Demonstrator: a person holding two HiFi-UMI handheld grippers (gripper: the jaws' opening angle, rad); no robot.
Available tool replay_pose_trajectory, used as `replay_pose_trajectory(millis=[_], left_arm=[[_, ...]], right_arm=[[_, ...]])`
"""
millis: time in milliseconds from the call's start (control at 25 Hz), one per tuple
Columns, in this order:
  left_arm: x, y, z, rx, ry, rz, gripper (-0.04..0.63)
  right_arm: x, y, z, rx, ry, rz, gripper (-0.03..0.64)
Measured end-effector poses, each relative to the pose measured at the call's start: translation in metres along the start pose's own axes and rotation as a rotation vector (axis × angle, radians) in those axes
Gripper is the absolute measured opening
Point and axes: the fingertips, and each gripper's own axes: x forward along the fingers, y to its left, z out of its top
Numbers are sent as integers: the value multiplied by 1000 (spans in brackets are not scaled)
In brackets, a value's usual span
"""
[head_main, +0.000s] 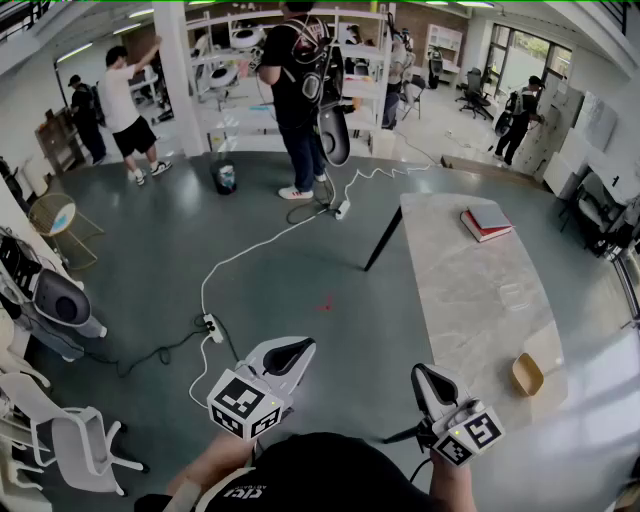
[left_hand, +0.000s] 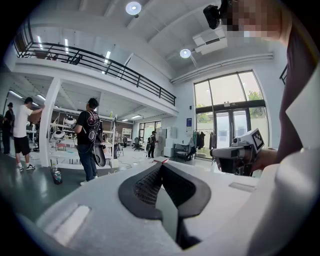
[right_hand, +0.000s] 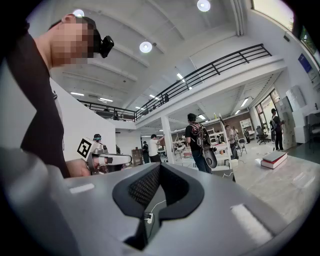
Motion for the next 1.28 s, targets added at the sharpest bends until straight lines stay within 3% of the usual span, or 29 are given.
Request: replay_pose_trajectory(millis=[520,840,1280], left_arm=[[1,-3,1,-5,1,-18,-7],[-5,2,-5,-9,6,-50,-6],[-53,35,-20,2,13,-23,-6]], right_arm=[[-3,4,0,7,1,-11,0],[5,25,-9,15,9,30,2],[50,62,-36,61,52,61,2]])
